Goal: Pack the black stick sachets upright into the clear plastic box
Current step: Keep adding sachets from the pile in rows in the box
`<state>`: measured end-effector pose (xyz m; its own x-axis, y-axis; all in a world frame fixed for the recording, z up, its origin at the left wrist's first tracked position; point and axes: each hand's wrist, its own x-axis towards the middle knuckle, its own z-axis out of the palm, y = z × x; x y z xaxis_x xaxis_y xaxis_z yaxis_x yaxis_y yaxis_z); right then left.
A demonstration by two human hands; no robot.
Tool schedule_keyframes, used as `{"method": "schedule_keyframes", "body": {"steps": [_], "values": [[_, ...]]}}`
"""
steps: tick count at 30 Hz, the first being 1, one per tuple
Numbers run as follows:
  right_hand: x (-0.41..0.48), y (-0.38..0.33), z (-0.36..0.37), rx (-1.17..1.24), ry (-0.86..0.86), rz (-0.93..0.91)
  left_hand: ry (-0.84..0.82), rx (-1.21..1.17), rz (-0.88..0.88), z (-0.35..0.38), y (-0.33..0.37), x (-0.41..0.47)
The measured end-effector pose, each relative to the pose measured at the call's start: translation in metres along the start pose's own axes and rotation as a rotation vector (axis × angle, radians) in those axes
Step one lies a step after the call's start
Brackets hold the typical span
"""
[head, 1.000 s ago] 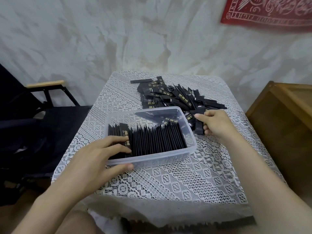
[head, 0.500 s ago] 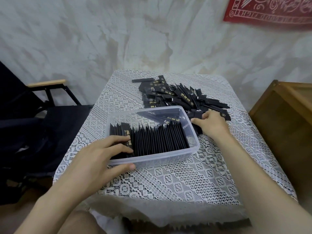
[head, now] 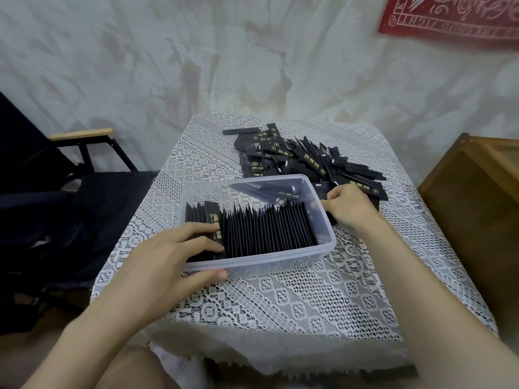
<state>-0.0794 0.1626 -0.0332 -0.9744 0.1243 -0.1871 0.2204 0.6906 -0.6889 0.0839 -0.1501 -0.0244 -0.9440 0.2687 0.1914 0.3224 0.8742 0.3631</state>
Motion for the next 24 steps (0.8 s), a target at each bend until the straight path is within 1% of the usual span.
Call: {"method": "schedule_keyframes", "body": {"steps": [4,9,13,15,17,20,24], "values": [[-0.001,0.002,-0.002,0.018,-0.002,-0.029,0.002,-0.001,-0.002,0.000,0.001,0.000],[-0.011,0.005,-0.014,0.079,-0.151,-0.022,0.005,-0.004,-0.003,0.000,0.001,0.000],[-0.018,0.006,-0.025,0.095,-0.124,-0.029,-0.001,-0.003,-0.004,0.000,0.002,0.000],[-0.022,0.006,-0.030,0.102,-0.174,-0.028,-0.001,-0.006,-0.004,-0.001,0.002,0.000],[-0.026,0.007,-0.035,0.063,-0.245,-0.034,0.000,-0.009,-0.003,-0.001,0.002,0.000],[-0.030,0.010,-0.039,-0.075,-0.288,-0.034,-0.003,-0.014,-0.006,-0.001,0.004,-0.001],[-0.035,0.019,-0.044,-0.100,-0.329,-0.042,-0.012,-0.010,-0.011,-0.002,0.004,-0.001]]}}
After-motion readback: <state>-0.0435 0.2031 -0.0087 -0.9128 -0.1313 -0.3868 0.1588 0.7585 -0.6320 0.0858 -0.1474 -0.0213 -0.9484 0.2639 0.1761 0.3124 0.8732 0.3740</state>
